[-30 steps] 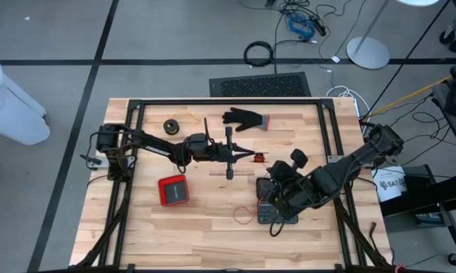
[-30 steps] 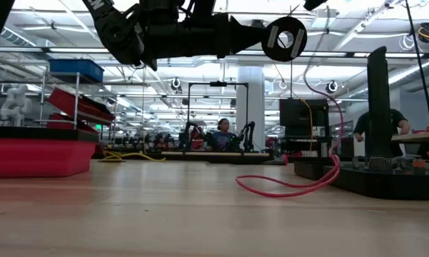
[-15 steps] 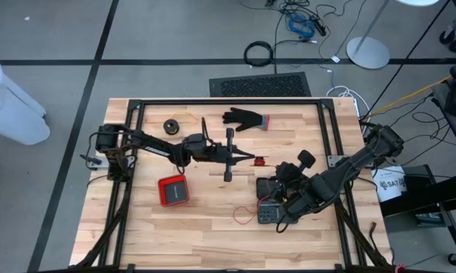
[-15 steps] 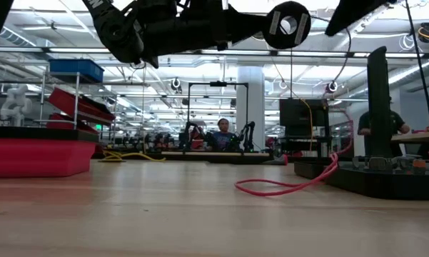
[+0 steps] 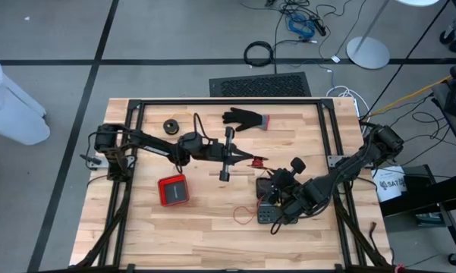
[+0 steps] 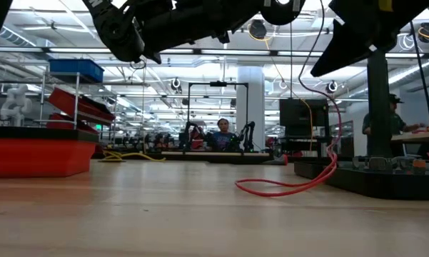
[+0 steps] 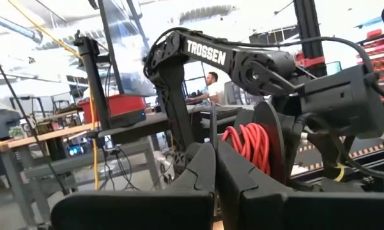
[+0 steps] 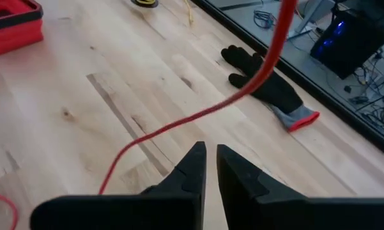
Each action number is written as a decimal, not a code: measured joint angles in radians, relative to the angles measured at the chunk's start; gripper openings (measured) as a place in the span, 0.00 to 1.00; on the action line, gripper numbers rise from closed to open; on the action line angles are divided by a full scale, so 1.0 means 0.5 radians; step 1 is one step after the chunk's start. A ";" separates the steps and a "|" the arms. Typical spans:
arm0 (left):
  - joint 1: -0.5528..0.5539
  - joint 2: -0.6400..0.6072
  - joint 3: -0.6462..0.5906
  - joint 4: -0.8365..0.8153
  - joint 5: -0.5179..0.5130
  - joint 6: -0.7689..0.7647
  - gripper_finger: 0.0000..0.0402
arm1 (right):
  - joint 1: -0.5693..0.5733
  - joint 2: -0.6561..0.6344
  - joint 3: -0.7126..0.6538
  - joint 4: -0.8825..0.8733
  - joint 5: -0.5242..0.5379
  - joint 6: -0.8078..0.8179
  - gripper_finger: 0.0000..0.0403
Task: Coil cords
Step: Coil the red wire onto the spool
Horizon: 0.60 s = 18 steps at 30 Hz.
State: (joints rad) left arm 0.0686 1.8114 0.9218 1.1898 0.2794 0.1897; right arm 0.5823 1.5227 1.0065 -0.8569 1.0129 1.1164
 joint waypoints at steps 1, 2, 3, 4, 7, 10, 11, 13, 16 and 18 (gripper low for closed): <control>0.004 0.000 0.000 0.004 0.001 0.000 0.00 | 0.007 0.000 -0.008 0.013 0.001 0.004 0.07; 0.011 0.000 0.000 0.005 0.002 0.000 0.00 | 0.018 0.000 -0.011 0.019 0.004 0.018 0.07; 0.019 0.000 0.000 0.006 0.004 0.000 0.00 | 0.030 0.000 -0.011 0.019 0.006 0.034 0.07; 0.025 0.000 0.000 0.005 0.004 -0.001 0.00 | 0.042 0.000 -0.012 0.024 0.011 0.042 0.07; 0.042 0.000 0.000 0.004 0.004 0.000 0.00 | 0.083 0.000 -0.013 0.042 0.057 0.118 0.07; 0.046 0.000 0.000 0.001 0.004 0.000 0.00 | 0.128 0.011 -0.013 0.115 0.168 0.170 0.07; 0.046 0.000 0.000 0.001 0.004 0.000 0.00 | 0.142 0.021 -0.013 0.152 0.211 0.168 0.07; 0.046 0.000 0.000 0.002 0.005 0.000 0.00 | 0.158 0.045 -0.013 0.234 0.268 0.145 0.07; 0.046 0.001 0.000 0.003 0.005 0.000 0.00 | 0.161 0.115 -0.013 0.332 0.347 0.124 0.07; 0.046 0.002 0.000 0.003 0.005 0.000 0.00 | 0.147 0.183 -0.013 0.385 0.349 0.094 0.07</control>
State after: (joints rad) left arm 0.0914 1.8122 0.9218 1.1915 0.2817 0.1898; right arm 0.6560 1.6142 1.0000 -0.6646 1.1872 1.1634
